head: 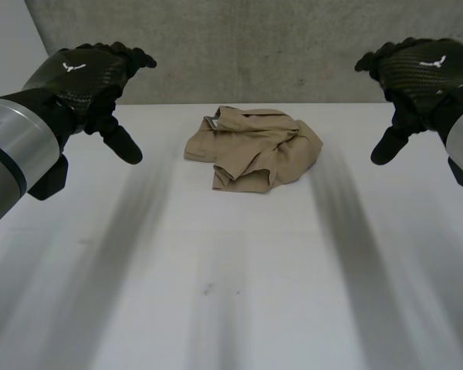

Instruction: Fold the shorts.

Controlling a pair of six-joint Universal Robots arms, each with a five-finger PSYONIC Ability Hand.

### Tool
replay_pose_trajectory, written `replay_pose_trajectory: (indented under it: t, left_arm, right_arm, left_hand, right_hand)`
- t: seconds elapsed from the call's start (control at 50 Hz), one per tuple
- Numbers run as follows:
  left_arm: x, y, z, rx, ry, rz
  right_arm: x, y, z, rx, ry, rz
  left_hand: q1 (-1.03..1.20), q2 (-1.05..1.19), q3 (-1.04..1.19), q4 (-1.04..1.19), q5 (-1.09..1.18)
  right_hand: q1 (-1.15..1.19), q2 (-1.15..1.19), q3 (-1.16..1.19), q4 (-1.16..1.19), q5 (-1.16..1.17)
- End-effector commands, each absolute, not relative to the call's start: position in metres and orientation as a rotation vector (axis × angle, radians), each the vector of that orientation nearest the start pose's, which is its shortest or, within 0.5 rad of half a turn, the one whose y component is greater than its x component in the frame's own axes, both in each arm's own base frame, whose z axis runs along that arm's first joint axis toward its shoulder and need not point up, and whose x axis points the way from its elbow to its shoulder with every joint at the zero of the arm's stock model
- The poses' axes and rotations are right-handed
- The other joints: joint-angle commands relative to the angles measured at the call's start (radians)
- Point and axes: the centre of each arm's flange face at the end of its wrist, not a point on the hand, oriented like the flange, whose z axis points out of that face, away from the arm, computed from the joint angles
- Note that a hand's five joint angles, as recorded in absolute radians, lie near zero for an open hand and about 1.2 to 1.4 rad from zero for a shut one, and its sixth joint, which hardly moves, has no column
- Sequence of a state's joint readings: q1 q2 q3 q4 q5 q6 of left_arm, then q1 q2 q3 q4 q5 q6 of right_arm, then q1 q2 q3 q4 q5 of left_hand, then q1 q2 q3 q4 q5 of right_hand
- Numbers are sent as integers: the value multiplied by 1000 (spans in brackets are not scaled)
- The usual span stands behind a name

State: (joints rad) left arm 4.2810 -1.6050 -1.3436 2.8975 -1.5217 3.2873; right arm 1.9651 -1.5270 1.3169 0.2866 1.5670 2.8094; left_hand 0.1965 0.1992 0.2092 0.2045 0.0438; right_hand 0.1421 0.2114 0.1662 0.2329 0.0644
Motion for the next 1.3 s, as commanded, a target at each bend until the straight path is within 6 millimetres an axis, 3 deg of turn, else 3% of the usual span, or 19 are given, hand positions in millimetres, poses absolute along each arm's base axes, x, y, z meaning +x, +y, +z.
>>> replay_pose_trajectory:
  t: [0.02,0.12,0.26,0.36,0.46,0.54,0.64,0.68,0.72,0.74,0.8,0.84,0.86,0.98,1.02,1.08,1.16,1.28,1.3]
  left_arm:
    - [-252,-224,340,761,2365,-2279]
    - [-253,-226,341,753,2350,-2299]
    - [-253,-227,340,751,2344,-2304]
    - [-255,-232,334,755,2357,-2288]
    - [-257,-237,330,754,2353,-2289]
    - [-258,-240,326,752,2362,-2275]
    - [-258,-242,323,742,2366,-2264]
    - [-258,-242,323,742,2366,-2264]
    - [-258,-243,323,738,2359,-2271]
    - [-258,-244,324,737,2356,-2275]
    - [-258,-244,325,735,2347,-2287]
    - [-258,-245,325,729,2341,-2292]
    - [-258,-245,325,729,2341,-2292]
    - [-255,-246,327,714,2334,-2297]
    - [-254,-246,330,706,2325,-2305]
    - [-254,-245,331,703,2322,-2308]
    - [-254,-244,333,703,2315,-2317]
    - [-252,-242,338,695,2300,-2336]
    - [-251,-241,340,687,2292,-2342]
  right_arm:
    - [249,-240,311,-971,2168,-1971]
    - [267,-265,270,-1075,2169,-1871]
    - [305,-295,238,-1108,1964,-1921]
    - [332,-329,204,-1112,1806,-2008]
    - [352,-351,173,-1153,1761,-2023]
    - [370,-359,141,-1310,1722,-2050]
    - [377,-366,115,-1525,1681,-2113]
    - [379,-370,106,-1614,1655,-2156]
    - [382,-371,103,-1681,1623,-2190]
    - [383,-372,104,-1702,1597,-2203]
    - [387,-371,114,-1687,1561,-2235]
    - [391,-368,129,-1663,1528,-2269]
    - [394,-364,152,-1617,1487,-2314]
    - [387,-347,245,-1279,1415,-2345]
    - [380,-334,284,-1133,1374,-2327]
    - [367,-314,327,-988,1329,-2302]
    - [349,-292,364,-896,1291,-2312]
    - [335,-274,372,-867,1320,-2296]
    - [327,-260,376,-860,1323,-2285]
  left_hand:
    - [-22,-25,-35,-30,-44]
    - [-22,-25,-35,-30,-44]
    - [-22,-25,-35,-30,-44]
    - [-22,-25,-35,-30,-44]
    - [-22,-25,-35,-30,-44]
    - [-22,-25,-35,-30,-44]
    - [-22,-25,-35,-30,-44]
    - [-22,-25,-35,-30,-44]
    - [-22,-25,-35,-30,-44]
    - [-22,-25,-35,-30,-44]
    - [-22,-25,-35,-30,-44]
    - [-22,-25,-35,-30,-44]
    - [-22,-25,-35,-30,-44]
    - [-22,-25,-35,-30,-44]
    - [-22,-25,-35,-30,-44]
    - [-22,-25,-35,-30,-44]
    - [-22,-25,-35,-30,-44]
    - [-22,-25,-35,-30,-44]
    - [-22,-25,-35,-30,-44]
  right_hand:
    - [32,-37,8,-58,-64]
    - [32,-37,8,-58,-64]
    - [32,-37,8,-58,-64]
    - [32,-37,8,-58,-64]
    - [32,-37,8,-58,-64]
    - [32,-37,8,-58,-64]
    - [32,-37,8,-58,-64]
    - [116,46,92,25,19]
    - [370,301,346,279,273]
    - [746,677,722,656,650]
    - [1253,1184,1229,1162,1156]
    - [1254,1185,1230,1163,1157]
    - [1254,1185,1230,1163,1157]
    - [1254,1185,1230,1163,1157]
    - [1254,1185,1230,1163,1157]
    - [1254,1185,1230,1163,1157]
    - [1254,1185,1230,1163,1157]
    - [1254,1185,1230,1163,1157]
    - [1254,1185,1230,1163,1157]
